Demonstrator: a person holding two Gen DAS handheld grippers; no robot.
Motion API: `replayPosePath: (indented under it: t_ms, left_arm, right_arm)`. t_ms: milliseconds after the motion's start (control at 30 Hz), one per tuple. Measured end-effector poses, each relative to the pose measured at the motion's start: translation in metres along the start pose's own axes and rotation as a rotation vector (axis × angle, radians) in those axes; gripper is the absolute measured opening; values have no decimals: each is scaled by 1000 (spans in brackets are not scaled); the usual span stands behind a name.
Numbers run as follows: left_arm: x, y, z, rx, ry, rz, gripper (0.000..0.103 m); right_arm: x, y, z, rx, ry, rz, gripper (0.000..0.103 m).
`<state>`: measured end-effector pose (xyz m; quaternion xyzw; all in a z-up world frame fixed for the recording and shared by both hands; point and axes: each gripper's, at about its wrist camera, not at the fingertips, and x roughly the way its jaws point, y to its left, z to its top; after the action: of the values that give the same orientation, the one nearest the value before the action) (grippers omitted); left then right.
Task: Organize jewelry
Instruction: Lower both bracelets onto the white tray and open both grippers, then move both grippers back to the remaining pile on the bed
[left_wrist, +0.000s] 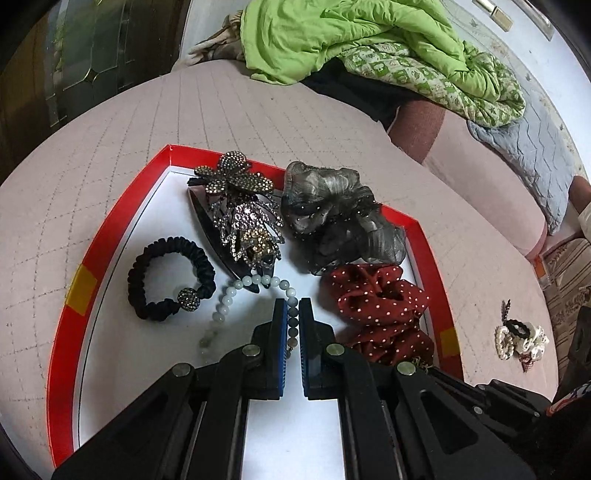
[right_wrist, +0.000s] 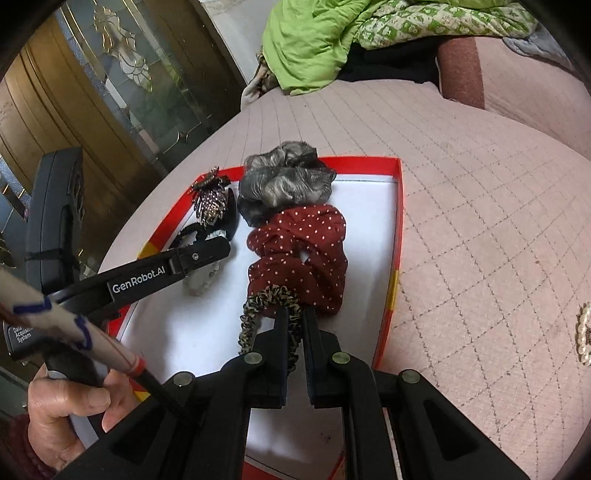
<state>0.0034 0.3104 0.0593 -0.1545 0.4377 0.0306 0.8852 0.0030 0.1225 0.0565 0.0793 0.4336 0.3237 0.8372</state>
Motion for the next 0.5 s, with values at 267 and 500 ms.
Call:
replayPosePath:
  t_ms: [267,500]
  left_arm:
    - [-6,-5,-3,18,-16,14,6]
    - [-23,-13,-8,48,-64,17,6]
  right_arm:
    - [-9,3,-3,-8,7,19,16]
    - [-38,13,-6,-26,-31,40,19]
